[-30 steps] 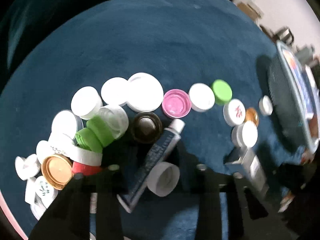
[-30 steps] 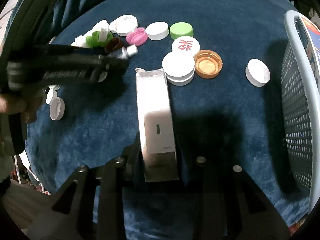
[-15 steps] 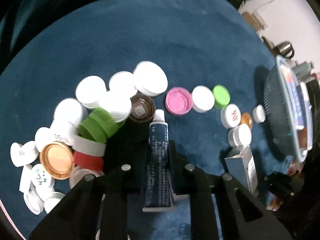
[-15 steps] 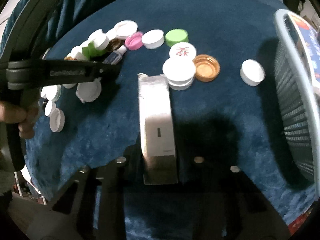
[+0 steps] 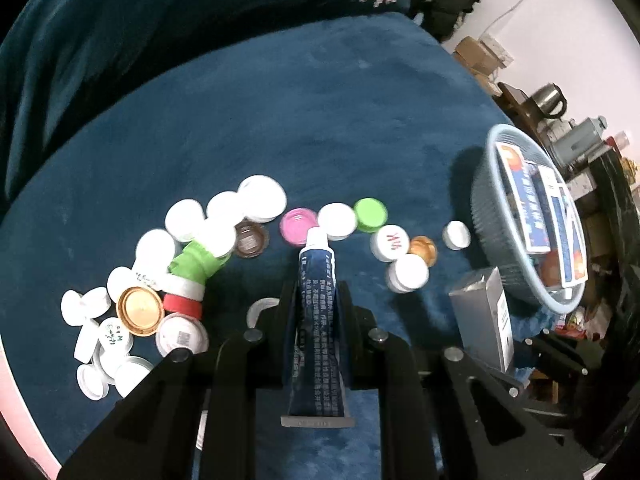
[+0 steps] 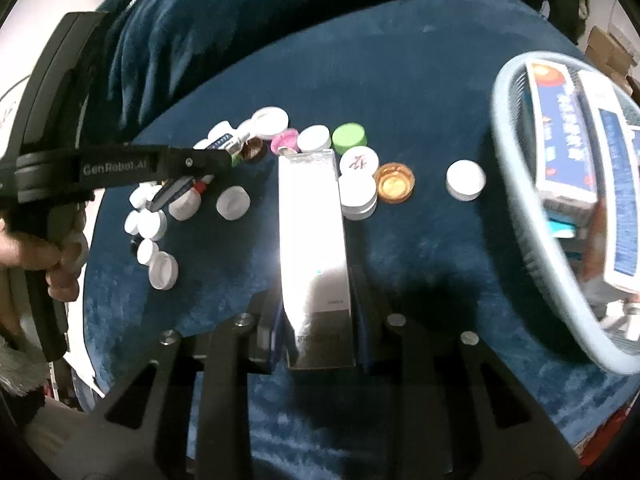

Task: Organize objects
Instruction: 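Carry white box and blue tube over the basket and open both tools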

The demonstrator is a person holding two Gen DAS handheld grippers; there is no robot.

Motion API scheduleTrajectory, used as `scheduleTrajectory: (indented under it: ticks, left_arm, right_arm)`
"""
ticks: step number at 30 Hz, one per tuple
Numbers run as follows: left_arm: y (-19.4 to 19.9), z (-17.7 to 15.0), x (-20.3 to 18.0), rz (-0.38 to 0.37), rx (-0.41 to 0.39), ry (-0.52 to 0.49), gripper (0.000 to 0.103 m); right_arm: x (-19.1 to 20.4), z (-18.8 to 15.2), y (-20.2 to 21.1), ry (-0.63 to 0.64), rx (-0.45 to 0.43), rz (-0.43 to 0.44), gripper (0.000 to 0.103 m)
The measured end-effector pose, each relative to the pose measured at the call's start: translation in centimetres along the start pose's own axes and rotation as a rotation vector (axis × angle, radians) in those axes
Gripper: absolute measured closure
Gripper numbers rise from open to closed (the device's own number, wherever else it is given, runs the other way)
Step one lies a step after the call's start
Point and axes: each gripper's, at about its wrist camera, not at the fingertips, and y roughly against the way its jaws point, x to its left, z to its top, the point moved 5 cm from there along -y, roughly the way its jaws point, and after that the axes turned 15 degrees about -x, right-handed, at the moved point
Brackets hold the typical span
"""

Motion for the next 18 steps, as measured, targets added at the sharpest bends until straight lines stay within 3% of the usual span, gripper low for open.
scheduleTrajectory:
  ticks: [12, 18]
  left_arm:
    - [0.7, 1.9, -8.0, -0.04, -0.022, -0.085, 0.086]
    - [1.9, 3.7, -14.5, -0.194, -0.067, -0.059, 0.086]
  right_arm:
    - [-3.3, 2.7, 5.1, -0.067, -0.119, -0.055, 0.074]
    - [-8.7, 3.9, 10.3, -0.151, -0.214, -0.133, 0.074]
